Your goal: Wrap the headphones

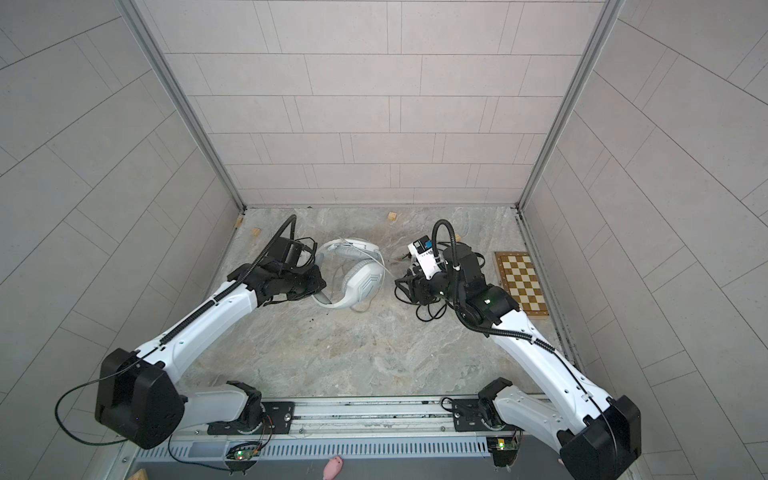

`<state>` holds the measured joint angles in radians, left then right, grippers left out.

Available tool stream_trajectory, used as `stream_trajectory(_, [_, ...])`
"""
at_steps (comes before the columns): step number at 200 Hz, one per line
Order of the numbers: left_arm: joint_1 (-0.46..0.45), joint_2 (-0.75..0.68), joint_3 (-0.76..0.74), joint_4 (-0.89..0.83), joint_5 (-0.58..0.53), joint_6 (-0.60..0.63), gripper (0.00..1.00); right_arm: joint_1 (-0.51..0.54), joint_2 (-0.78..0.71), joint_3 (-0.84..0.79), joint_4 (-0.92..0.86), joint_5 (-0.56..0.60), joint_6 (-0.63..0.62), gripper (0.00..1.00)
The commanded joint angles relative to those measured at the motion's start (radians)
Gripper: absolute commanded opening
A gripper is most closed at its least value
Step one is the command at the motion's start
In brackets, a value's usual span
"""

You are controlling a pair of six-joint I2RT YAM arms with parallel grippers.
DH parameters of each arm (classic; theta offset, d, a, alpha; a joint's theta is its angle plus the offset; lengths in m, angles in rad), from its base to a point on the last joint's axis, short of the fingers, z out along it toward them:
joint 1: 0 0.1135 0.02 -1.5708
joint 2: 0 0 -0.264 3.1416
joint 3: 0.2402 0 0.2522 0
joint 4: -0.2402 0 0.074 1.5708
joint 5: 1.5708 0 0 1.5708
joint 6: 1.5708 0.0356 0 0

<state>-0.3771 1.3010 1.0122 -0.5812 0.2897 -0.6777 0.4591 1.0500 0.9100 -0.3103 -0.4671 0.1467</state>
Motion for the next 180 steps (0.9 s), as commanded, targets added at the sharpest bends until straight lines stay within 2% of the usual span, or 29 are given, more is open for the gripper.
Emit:
stream_trajectory(1, [0.008,-0.034,0.052,0.022,0.015,0.016,0.01,0.005,0.030,0.013,0.045,-0.044,-0.041,0.68])
stream_trajectory(41, [0.013,-0.042,0.055,0.015,0.022,0.024,0.01,0.012,0.091,0.040,0.046,-0.091,-0.089,0.66])
stream_trajectory(77, [0.018,-0.051,0.055,0.017,0.019,0.027,0.01,0.024,0.158,0.074,0.030,-0.136,-0.120,0.58])
stream_trajectory(138, [0.031,-0.052,0.058,0.023,0.023,0.029,0.01,0.044,0.152,0.088,0.014,-0.142,-0.127,0.10])
stream_trajectory(166, [0.036,-0.040,0.054,0.040,0.022,0.024,0.01,0.100,0.131,0.137,-0.051,-0.091,-0.147,0.02])
stream_trajectory(180, [0.039,-0.031,0.055,0.054,0.016,0.017,0.01,0.142,0.113,0.168,-0.097,-0.053,-0.158,0.02])
